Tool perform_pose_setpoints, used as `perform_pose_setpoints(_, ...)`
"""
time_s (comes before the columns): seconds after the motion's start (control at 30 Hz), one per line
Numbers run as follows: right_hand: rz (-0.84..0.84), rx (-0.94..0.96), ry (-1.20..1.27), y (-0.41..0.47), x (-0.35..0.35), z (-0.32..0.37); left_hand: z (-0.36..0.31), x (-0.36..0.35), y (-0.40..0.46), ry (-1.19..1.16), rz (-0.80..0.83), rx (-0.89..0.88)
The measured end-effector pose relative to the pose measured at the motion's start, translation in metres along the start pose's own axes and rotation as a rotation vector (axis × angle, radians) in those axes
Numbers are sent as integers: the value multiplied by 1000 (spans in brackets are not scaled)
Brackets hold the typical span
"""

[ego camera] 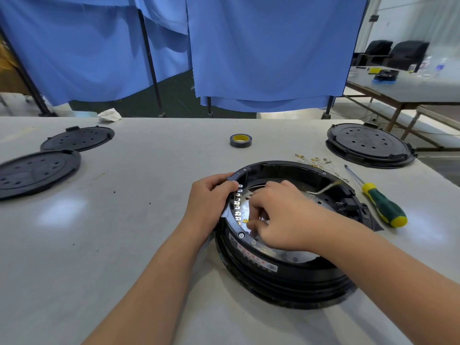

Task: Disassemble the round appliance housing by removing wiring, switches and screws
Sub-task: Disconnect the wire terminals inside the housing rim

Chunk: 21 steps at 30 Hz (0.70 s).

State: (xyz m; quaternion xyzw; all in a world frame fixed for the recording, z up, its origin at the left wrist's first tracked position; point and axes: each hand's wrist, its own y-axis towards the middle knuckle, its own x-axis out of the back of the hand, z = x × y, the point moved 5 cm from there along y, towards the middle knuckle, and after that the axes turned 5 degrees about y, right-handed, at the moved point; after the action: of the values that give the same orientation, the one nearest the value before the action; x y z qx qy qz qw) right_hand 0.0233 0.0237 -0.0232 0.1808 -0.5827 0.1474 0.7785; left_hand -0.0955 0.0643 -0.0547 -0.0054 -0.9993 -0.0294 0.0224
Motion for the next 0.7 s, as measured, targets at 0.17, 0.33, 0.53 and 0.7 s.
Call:
perform_pose_setpoints(0.17,8,1,0,0,0,-2,0,0,0,5,-3,-7)
perform_pose_setpoints(0.33,-65,6,48,1,5,0,0,0,0,6,-4,-12)
perform_pose_setpoints(0.53,-282,-58,331,3,21,-7,1,0,0,5,2,0)
perform_pose_setpoints(0.7,-446,-111,461,7,40,-19,2,0,1,-21,-5,20)
